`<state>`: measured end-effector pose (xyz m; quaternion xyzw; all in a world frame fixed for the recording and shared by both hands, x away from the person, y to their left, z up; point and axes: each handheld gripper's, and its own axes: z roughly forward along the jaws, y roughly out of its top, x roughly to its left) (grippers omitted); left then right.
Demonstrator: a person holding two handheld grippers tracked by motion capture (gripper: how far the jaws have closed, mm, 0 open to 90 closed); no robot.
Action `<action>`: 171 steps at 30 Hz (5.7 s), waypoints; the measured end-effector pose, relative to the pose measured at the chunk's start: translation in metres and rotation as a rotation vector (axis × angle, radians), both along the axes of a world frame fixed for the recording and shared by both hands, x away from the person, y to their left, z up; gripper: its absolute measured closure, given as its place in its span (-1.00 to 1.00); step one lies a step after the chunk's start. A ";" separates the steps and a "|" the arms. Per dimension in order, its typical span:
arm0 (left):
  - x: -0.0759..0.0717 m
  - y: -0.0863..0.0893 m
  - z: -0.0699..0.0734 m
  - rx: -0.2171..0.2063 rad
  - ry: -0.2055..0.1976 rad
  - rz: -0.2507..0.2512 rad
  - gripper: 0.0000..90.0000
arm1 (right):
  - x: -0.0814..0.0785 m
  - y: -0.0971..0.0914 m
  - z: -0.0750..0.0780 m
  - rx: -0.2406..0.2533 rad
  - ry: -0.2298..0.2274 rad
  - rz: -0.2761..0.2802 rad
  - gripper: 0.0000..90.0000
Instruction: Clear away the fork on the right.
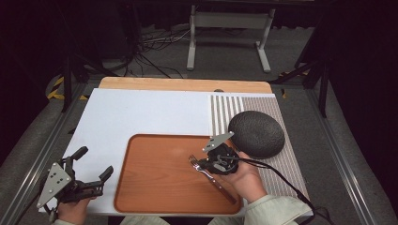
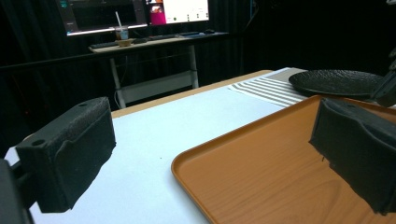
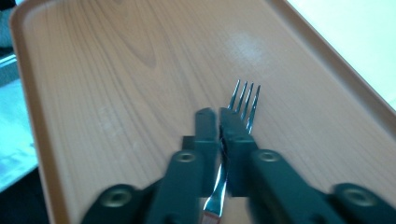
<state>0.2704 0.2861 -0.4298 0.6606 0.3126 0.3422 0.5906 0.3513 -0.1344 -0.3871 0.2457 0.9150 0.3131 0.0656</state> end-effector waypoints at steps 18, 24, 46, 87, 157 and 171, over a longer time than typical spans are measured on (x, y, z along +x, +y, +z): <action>0.001 0.000 -0.001 -0.001 0.006 -0.001 -0.99 | 0.016 0.017 -0.038 -0.097 0.037 0.102 1.00; 0.001 0.000 -0.001 -0.001 0.006 0.001 -0.99 | 0.016 0.019 -0.044 -0.113 0.054 0.118 0.99; 0.001 0.000 -0.001 0.001 0.007 0.001 -0.99 | 0.030 0.005 -0.045 -0.136 0.060 0.031 1.00; 0.001 0.000 -0.001 0.005 0.007 -0.001 -0.98 | 0.061 -0.044 -0.041 -0.167 0.047 -0.188 1.00; 0.001 0.000 -0.001 -0.001 0.011 0.006 -0.99 | -0.028 -0.138 0.038 0.271 -0.426 -0.226 -1.00; 0.001 0.001 0.000 -0.003 0.011 0.008 -0.98 | -0.050 -0.166 0.020 0.410 -0.508 -0.268 -1.00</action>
